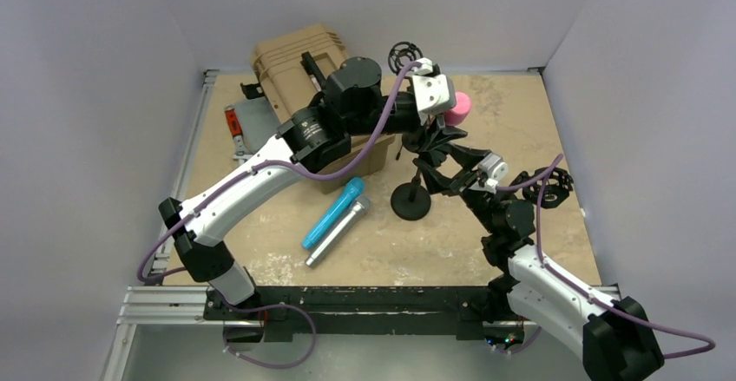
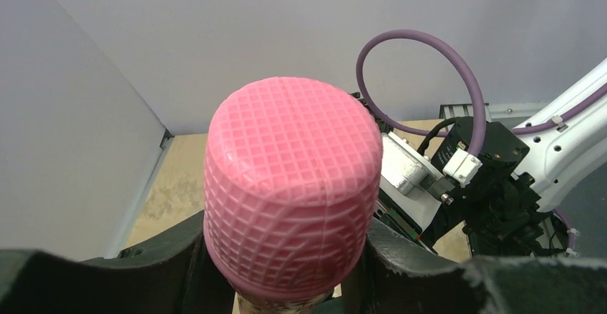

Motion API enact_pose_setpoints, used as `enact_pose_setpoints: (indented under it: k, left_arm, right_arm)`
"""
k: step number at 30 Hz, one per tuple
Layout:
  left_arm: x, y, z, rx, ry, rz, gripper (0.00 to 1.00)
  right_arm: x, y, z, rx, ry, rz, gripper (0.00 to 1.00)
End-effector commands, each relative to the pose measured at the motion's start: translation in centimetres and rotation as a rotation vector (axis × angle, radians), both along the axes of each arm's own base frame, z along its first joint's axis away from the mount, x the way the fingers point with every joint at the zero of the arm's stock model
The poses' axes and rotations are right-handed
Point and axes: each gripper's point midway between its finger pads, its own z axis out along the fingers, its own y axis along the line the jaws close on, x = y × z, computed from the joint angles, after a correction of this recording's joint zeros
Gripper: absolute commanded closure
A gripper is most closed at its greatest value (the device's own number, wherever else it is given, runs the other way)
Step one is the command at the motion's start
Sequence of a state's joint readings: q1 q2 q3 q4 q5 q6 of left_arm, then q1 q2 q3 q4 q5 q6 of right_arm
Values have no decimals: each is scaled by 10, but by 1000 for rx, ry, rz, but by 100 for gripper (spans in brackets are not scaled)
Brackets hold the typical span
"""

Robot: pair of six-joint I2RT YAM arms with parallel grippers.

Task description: Remove the microphone from the stand

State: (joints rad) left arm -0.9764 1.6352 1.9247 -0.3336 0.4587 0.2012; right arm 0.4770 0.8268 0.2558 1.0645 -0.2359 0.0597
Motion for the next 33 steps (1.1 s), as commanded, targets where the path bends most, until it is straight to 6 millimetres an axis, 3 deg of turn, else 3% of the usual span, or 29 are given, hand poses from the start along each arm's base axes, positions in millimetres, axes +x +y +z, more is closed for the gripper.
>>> enact_pose_setpoints:
  k: [1,5,14,19,22,24,29,33]
  left_arm:
    - [-9,6,-8,25,62,-1,100]
    - [-12,12,19,-29,35,4,100]
    - [-26,53,119,-237,-99,72,100]
    - [-33,92,135,-266,-118,163,100]
    - [-33,123,116,-213,-100,263,100]
    - [-32,147,90,-149,-63,344,100]
    - [-40,195,-4,56,108,479,100]
    - [-53,206,-76,143,293,514,100]
  right_arm:
    - [0,-7,14,25,-47,-31,36]
    - [0,-7,14,21,-51,-32,45]
    - [3,-3,10,6,-38,-23,52]
    - [3,-5,10,12,-34,-35,46]
    - [3,-8,9,17,-32,-46,43]
    - [3,-9,9,21,-32,-51,41]
    - [4,-9,7,24,-10,-51,27]
    - [6,-9,6,30,2,-52,4]
